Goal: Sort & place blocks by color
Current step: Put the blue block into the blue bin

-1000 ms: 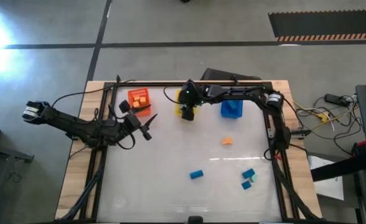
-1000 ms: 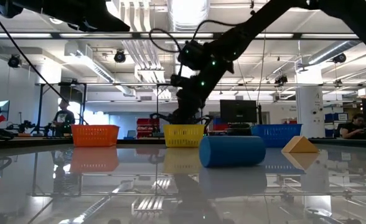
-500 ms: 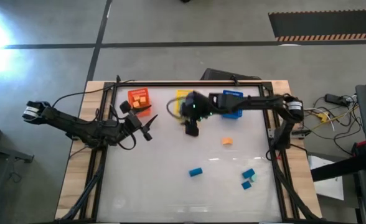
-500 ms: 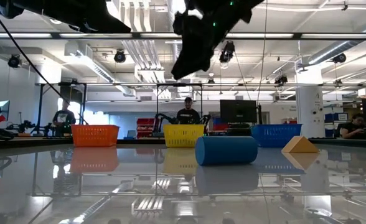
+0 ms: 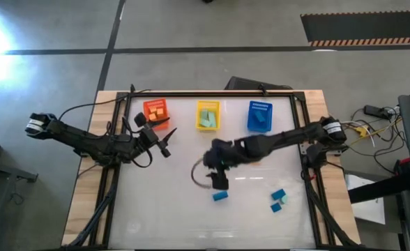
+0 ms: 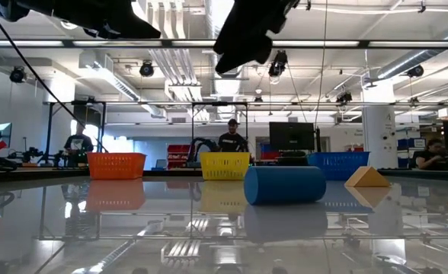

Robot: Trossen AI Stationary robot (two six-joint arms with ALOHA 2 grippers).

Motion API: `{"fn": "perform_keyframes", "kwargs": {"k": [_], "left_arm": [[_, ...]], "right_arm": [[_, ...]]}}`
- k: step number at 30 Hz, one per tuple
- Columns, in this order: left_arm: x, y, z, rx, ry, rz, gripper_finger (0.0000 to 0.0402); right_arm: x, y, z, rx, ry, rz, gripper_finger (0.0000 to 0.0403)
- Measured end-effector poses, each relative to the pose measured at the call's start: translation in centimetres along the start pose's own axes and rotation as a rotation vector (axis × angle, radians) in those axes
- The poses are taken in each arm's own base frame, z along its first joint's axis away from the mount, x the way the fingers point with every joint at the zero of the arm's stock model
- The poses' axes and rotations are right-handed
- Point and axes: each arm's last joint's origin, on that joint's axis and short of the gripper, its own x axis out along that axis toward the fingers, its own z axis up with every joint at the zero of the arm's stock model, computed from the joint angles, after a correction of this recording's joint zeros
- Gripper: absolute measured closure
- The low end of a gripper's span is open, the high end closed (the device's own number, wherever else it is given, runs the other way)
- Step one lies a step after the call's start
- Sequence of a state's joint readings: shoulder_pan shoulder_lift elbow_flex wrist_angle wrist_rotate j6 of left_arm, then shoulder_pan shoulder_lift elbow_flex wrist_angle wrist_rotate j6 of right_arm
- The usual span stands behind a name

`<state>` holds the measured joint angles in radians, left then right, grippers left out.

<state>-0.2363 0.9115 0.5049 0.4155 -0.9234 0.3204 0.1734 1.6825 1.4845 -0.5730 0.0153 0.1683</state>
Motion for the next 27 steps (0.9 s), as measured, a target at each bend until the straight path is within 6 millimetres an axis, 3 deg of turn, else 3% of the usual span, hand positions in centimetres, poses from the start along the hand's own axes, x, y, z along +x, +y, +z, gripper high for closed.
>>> {"fn": "perform_keyframes", "kwargs": {"k": [6, 13, 21, 27], "left_arm": [[0.0, 0.0, 0.0, -0.003, 0.0, 0.0, 0.0206], [0.0, -0.1, 0.0, -0.003, 0.0, -0.001, 0.0206], [0.0, -0.2, -0.2, -0.016, 0.007, -0.007, 0.0206], [-0.1, -0.2, -0.2, -0.016, 0.006, -0.008, 0.0206]], "right_arm": [[-0.1, 2.8, -1.0, 0.062, 0.091, -0.067, 0.0153], [1.5, 6.0, -1.9, 0.068, 0.262, -0.078, 0.0169], [5.6, 8.5, -3.9, -0.003, 0.482, -0.128, 0.0174], [9.3, 8.4, -5.4, -0.042, 0.563, -0.156, 0.0174]]}}
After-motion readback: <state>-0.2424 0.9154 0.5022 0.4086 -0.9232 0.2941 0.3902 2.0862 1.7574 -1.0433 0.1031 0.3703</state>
